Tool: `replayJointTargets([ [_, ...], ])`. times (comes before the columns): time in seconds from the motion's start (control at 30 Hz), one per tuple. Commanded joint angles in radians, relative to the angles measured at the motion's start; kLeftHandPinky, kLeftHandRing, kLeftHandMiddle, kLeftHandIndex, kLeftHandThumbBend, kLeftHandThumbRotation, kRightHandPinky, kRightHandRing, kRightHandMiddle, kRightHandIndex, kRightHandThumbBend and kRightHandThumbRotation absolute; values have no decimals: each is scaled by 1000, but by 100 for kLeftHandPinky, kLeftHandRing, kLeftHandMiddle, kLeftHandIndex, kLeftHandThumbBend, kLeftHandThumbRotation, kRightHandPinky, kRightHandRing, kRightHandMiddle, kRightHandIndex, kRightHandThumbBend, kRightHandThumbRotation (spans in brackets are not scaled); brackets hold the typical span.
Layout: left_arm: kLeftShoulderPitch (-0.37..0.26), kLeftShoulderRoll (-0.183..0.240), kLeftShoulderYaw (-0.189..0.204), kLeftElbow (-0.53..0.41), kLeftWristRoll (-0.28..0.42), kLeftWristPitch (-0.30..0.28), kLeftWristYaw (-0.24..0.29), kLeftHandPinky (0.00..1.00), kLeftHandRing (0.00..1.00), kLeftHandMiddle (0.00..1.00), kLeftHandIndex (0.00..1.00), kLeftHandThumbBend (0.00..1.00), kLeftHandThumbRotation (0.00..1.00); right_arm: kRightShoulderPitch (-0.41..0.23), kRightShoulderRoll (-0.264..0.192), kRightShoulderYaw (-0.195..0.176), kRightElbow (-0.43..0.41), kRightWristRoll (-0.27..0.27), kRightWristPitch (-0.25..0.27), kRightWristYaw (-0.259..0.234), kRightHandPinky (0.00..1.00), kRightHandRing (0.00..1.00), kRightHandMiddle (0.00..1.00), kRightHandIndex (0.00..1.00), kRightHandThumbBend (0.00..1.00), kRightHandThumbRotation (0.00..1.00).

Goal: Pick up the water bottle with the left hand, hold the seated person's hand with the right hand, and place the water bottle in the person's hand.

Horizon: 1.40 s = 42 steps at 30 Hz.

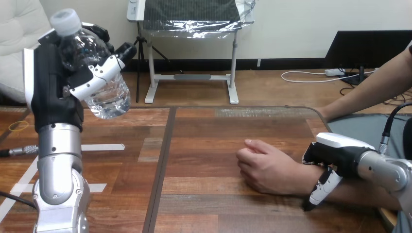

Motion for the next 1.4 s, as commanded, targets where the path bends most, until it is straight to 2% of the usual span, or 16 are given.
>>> replayJointTargets([
  [0.0,-77,3,-12,8,-4,-44,-5,26,33,39,39,61,0,-9,-9,-38,-24,43,-8,9,13,18,25,27,82,6],
  [0.3,-76,-4,-14,28,-15,-50,-13,26,33,38,39,61,0,-22,-32,-61,-57,64,-11,13,17,23,30,31,84,6],
  [0.57,-76,-5,-19,48,-13,-69,-17,25,32,38,39,61,0,-32,-49,-82,-77,89,-23,24,18,24,30,31,84,7],
  [0.87,-78,-8,-24,74,-13,-89,-16,25,32,38,39,62,0,-47,-63,-96,-117,84,13,44,19,24,31,32,85,8],
  [1.37,-94,-6,-25,144,-36,-128,-31,26,33,37,39,62,0,-72,-68,-115,-126,94,28,69,18,24,30,32,84,9],
])
